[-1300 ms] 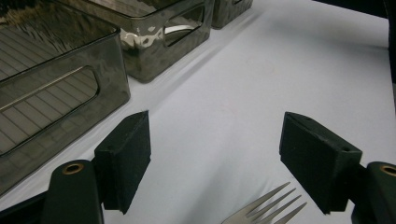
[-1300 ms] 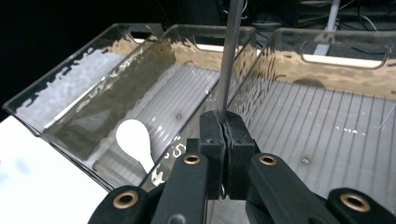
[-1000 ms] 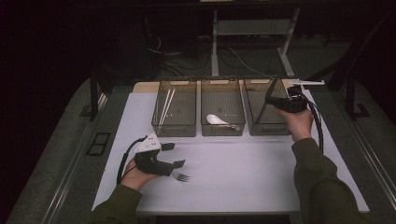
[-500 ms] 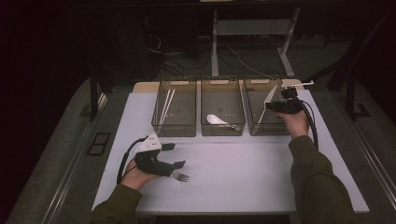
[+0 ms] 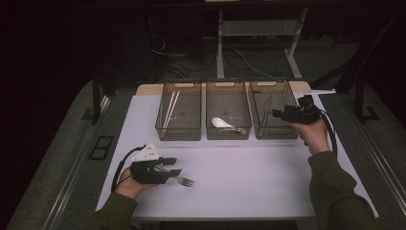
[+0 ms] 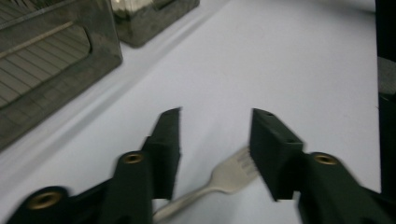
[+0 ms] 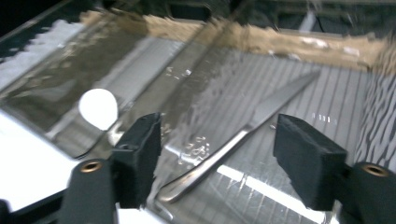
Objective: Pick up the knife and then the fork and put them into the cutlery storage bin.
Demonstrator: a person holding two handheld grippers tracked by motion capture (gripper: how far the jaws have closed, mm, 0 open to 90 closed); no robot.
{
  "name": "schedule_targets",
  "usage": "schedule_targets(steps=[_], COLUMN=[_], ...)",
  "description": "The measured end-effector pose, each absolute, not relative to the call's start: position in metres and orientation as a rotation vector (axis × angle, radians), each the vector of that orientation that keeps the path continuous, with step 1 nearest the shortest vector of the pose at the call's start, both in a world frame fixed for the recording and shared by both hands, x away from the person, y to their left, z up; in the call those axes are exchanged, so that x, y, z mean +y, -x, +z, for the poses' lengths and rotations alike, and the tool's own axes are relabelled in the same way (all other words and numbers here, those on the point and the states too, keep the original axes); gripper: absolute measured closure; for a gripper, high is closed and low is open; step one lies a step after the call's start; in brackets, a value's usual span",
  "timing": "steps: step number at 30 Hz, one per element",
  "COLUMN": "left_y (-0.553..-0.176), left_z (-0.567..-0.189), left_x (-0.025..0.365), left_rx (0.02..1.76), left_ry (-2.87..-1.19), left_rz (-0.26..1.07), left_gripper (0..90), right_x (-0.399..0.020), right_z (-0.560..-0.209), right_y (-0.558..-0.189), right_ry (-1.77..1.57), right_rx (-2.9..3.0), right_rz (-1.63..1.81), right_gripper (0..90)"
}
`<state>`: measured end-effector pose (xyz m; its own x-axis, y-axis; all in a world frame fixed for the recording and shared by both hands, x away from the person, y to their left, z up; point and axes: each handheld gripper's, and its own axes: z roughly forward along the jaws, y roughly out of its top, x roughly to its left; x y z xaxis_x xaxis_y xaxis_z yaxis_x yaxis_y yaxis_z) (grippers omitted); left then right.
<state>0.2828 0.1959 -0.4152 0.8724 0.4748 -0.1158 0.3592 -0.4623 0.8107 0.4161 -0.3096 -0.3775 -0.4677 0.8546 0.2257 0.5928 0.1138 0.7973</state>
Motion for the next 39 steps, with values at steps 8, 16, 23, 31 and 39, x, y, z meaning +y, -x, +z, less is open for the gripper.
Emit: schedule_targets(steps=[8, 16, 23, 31, 39], left_y=[-0.273, -0.267, -0.273, -0.294, -0.304], left_z=[-0.42, -0.431, -0.437, -0.438, -0.438], left_x=[0.19, 0.168, 0.158, 0.148, 0.143], left_rx=[0.542, 0.445, 0.443, 0.481, 0.507], left_ry=[-2.208, -2.316, -2.338, -2.316, -2.34], left_rz=[0.04, -0.03, -0.007, 0.051, 0.134], left_gripper=[89.0, 89.1, 89.1, 89.1, 89.1], right_x=[-0.308, -0.299, -0.292, -0.282, -0.278], right_z=[-0.366, -0.371, -0.388, -0.401, -0.405], right_y=[-0.37, -0.327, -0.3, -0.285, -0.278], right_ry=[-1.257, -1.151, -1.108, -1.065, -1.047], right_rx=[2.15, 2.178, 2.257, 2.322, 2.353], right_rz=[1.382, 1.401, 1.38, 1.337, 1.324], right_gripper=[27.2, 25.5, 24.3, 23.4, 23.4])
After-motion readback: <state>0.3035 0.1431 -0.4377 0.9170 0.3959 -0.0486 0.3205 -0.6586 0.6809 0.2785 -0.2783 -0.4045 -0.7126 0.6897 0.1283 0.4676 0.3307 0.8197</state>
